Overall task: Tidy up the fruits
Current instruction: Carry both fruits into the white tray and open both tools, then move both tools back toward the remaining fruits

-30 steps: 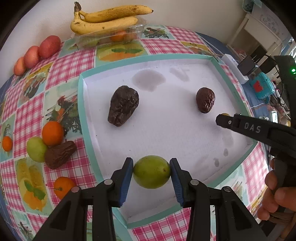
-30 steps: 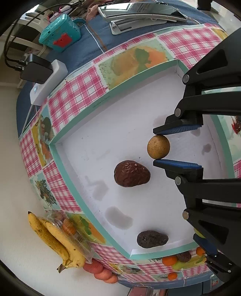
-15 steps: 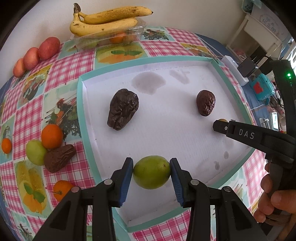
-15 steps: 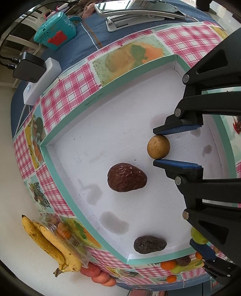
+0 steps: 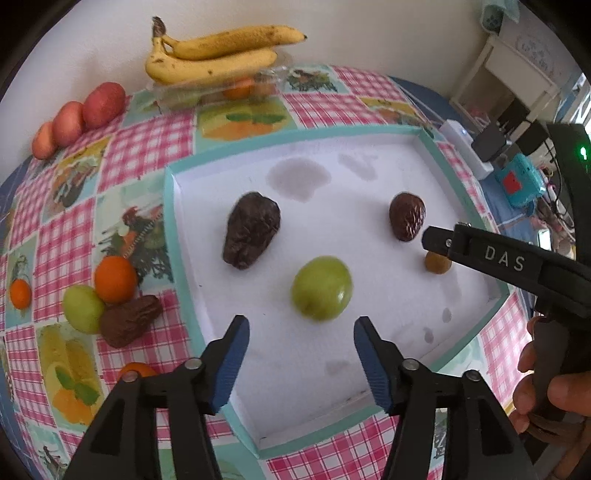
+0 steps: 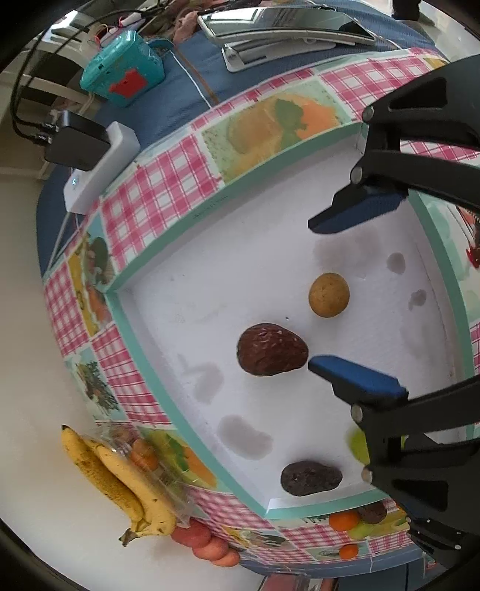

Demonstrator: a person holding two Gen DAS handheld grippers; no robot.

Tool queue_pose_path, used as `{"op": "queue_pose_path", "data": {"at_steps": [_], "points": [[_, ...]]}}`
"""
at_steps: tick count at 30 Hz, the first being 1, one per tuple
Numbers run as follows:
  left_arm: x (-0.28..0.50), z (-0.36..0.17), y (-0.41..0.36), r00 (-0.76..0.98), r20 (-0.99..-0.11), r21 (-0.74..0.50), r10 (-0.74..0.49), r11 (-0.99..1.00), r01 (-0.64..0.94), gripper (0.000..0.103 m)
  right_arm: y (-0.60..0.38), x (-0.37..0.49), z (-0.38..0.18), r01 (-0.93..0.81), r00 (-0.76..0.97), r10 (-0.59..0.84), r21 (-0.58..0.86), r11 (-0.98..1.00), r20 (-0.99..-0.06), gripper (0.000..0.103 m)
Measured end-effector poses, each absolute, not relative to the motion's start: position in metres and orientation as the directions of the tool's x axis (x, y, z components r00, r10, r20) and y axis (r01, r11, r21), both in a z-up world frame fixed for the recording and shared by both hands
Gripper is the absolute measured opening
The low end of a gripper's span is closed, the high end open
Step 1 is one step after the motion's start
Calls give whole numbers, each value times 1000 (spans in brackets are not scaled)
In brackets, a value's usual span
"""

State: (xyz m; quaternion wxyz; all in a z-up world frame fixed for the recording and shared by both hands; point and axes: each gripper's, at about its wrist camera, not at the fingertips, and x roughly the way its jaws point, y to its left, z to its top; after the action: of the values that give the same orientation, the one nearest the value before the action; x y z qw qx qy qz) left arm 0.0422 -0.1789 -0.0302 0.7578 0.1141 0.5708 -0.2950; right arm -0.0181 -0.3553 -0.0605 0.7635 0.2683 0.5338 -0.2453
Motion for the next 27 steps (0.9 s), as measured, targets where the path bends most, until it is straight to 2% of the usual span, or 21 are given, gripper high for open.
{"op": "queue_pose_path", "data": {"at_steps": [3, 6, 9, 17, 20, 22, 27], "points": [[47, -25, -172, 191, -929, -164, -318, 814, 558, 72, -357, -21, -56, 666, 317, -106, 142, 733, -942, 75], [54, -19, -160, 224, -926, -150, -305, 839, 523, 78, -359, -22, -52, 670, 323, -120, 137, 729, -939, 85], [64, -14, -145, 263, -925, -124, -273, 874, 471, 86, -359, -23, -50, 674, 327, -129, 135, 726, -936, 85], [97, -4, -82, 370, -909, -97, -192, 960, 262, 99, -354, -22, -46, 664, 344, -136, 138, 735, -929, 86], [107, -3, -53, 405, -903, -78, -144, 981, 175, 101, -351, -20, -43, 653, 350, -144, 131, 746, -926, 88], [113, -3, -36, 414, -902, -81, -124, 990, 120, 101, -348, -19, -42, 646, 353, -149, 125, 753, -924, 95], [120, -3, -2, 433, -898, -77, -82, 997, 29, 102, -341, -15, -37, 627, 374, -149, 131, 768, -915, 95]]}}
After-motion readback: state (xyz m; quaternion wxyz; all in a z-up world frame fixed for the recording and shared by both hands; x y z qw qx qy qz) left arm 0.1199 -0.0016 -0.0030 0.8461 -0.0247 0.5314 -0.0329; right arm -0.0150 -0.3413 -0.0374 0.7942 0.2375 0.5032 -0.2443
